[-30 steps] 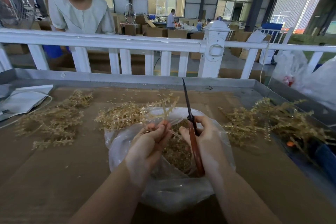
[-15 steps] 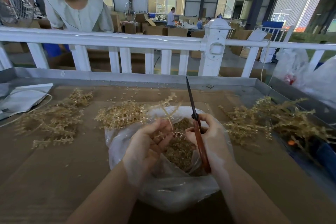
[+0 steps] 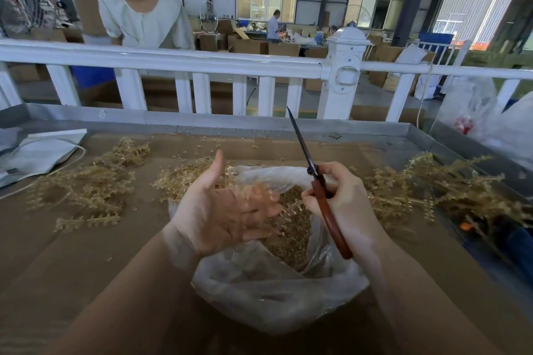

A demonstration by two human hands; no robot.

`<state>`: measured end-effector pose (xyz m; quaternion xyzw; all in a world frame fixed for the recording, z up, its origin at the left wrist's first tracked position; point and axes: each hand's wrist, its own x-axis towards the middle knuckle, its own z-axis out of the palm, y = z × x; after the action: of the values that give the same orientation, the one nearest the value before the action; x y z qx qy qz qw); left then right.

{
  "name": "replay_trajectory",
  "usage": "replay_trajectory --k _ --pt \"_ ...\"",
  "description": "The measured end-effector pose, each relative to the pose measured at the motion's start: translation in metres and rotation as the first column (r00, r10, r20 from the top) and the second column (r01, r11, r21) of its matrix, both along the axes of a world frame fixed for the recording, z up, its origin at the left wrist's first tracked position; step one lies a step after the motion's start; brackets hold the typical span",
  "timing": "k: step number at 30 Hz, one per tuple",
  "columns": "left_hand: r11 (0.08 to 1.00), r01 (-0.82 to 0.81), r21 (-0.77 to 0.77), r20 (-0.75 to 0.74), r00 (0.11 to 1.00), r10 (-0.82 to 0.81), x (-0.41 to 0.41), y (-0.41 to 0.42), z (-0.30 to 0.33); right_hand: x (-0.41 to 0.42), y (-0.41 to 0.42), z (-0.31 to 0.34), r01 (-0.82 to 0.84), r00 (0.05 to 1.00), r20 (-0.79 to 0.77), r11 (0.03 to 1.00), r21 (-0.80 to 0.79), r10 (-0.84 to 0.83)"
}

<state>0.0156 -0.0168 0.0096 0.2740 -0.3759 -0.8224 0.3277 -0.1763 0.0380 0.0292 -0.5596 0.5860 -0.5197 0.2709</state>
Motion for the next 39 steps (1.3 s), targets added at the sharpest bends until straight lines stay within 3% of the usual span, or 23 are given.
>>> replay_trajectory --k 3,6,10,13,15,17,21,24,33,39 --pt "0.982 0.083 -0.170 0.240 0.970 -0.041 -0.001 0.003 0.007 0.001 -0.002 0.003 -0.048 0.999 -0.011 0.999 0.018 0.048" --pt "0.939 0.174 -0.298 0.385 0.922 -0.048 -0.008 0.009 0.005 0.004 -0.004 0.003 -0.052 0.999 0.000 0.998 0.028 0.052" --pt "0.925 0.107 -0.364 0.436 0.897 0.068 -0.019 0.013 -0.001 0.006 -0.008 0.002 -0.031 0.999 0.019 0.999 0.034 0.030" --pt "0.906 -0.011 -0.423 0.494 0.835 0.241 -0.027 0.011 -0.007 0.007 -0.008 -0.001 -0.034 0.999 0.010 0.999 0.030 0.034" --pt "0.925 -0.155 -0.348 0.420 0.856 0.301 -0.030 0.008 -0.011 0.008 -0.007 -0.003 -0.018 1.000 0.002 1.000 0.005 0.018" --pt "0.941 -0.287 -0.178 0.290 0.899 0.329 -0.030 0.005 -0.011 0.009 -0.003 -0.006 -0.002 1.000 0.002 1.000 -0.002 0.002" --pt "0.914 -0.405 0.024 0.151 0.905 0.397 -0.028 -0.001 -0.012 0.010 0.009 -0.018 0.017 0.984 -0.177 1.000 -0.005 -0.017" --pt "0.897 -0.441 0.043 0.132 0.892 0.432 -0.029 -0.002 -0.014 0.012 0.014 -0.027 -0.022 0.959 -0.282 1.000 -0.021 0.015" --pt "0.856 -0.516 0.025 0.032 0.856 0.515 -0.026 0.001 -0.014 0.010 0.014 -0.042 -0.054 0.953 -0.294 0.997 0.061 0.070" --pt "0.841 -0.540 0.002 -0.029 0.841 0.540 -0.025 0.000 -0.012 0.009 0.020 -0.043 -0.087 0.910 -0.404 0.995 0.042 0.097"
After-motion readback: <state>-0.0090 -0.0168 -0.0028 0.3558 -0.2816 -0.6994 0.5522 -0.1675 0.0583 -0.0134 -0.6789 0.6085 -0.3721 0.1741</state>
